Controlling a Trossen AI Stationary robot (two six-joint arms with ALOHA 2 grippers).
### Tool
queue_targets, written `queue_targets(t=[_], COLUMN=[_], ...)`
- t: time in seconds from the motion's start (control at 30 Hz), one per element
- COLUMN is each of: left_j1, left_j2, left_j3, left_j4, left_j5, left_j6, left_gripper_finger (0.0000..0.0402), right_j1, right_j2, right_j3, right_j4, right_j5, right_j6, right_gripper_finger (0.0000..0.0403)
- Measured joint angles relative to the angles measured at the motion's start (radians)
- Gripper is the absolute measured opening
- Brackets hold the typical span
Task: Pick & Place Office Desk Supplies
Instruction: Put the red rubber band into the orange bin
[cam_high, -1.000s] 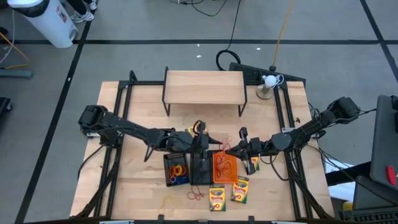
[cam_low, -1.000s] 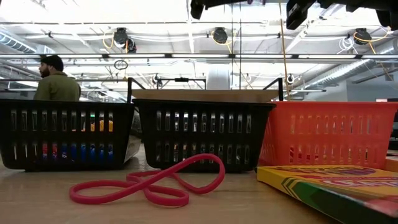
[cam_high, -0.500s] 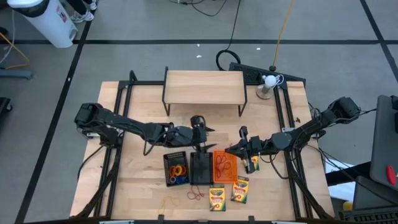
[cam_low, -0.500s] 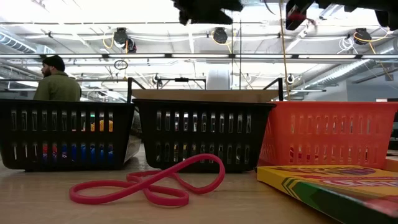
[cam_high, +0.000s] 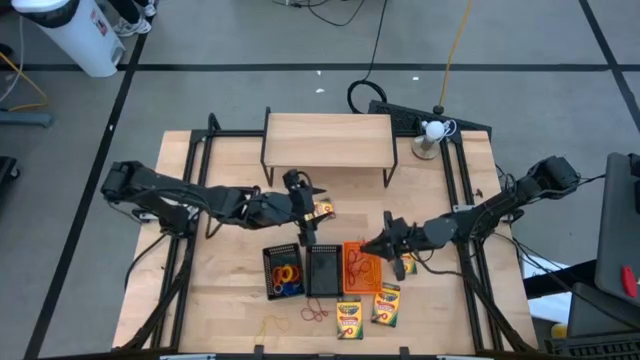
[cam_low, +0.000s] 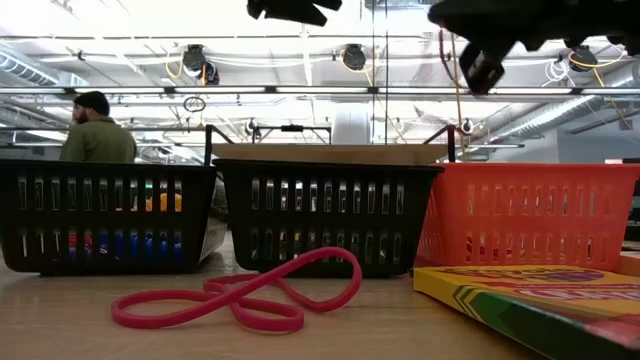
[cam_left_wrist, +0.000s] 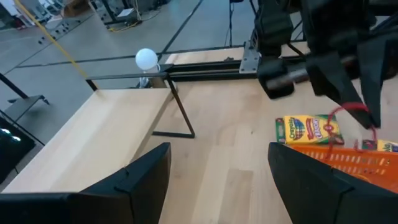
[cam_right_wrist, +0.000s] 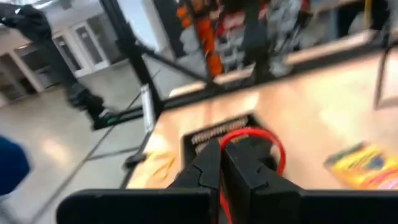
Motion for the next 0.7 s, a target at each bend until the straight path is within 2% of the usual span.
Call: queue_targets(t=[0.1,0.3,0.5,0.7], left_j1=[0.000,0.000,0.000,0.000], left_j2=[-0.001,0.007,0.007,0.007], left_j3=[0.000,0.000,0.000,0.000], left_j4=[0.000,0.004,0.003,0.003], left_j5=[0.002,0.005,0.051,0.129], left_j6=[-0.006,-0.017,-0.086,-0.155], left_gripper_finger=[0.0271,0.0271,0.0271,0.0271], right_j1=[0.006,0.026,0.021,0.034], right_j2=[0.000,0.000,0.000,0.000], right_j3=[0.000,0.000,0.000,0.000], right_j4=[-0.062,-0.167,-0.210,-0.210], right_j5=[-0.071,-0.103,-0.105,-0.101], right_j6=[0.110,0.245,0.253,0.186], right_gripper_finger=[0.0000,0.0000,0.0006,0.0053])
